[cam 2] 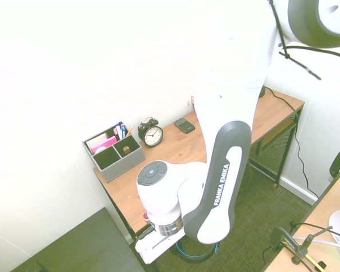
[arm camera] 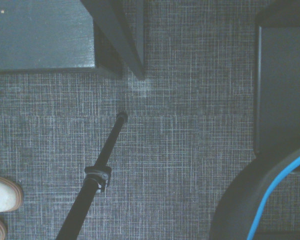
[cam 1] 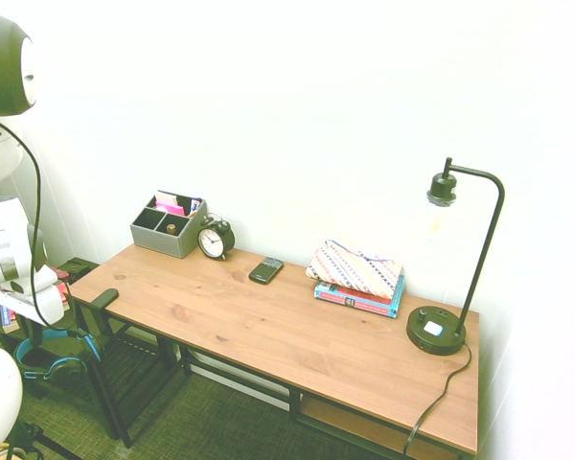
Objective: Hang the headphone
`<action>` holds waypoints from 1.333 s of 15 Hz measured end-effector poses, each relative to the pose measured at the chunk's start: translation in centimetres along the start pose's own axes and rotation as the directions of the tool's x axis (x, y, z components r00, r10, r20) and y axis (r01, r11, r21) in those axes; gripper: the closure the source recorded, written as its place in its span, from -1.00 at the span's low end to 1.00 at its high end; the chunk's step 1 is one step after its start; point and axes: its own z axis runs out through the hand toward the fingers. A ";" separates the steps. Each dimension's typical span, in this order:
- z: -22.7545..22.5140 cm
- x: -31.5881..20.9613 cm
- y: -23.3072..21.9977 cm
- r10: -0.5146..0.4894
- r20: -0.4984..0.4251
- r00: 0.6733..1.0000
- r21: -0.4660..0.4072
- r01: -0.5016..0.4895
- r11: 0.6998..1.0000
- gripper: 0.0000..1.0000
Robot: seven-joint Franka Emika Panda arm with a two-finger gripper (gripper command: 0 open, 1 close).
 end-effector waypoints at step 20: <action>-6.9 3.6 -1.9 -0.009 0.011 1.000 0.081 0.008 0.997 -1.00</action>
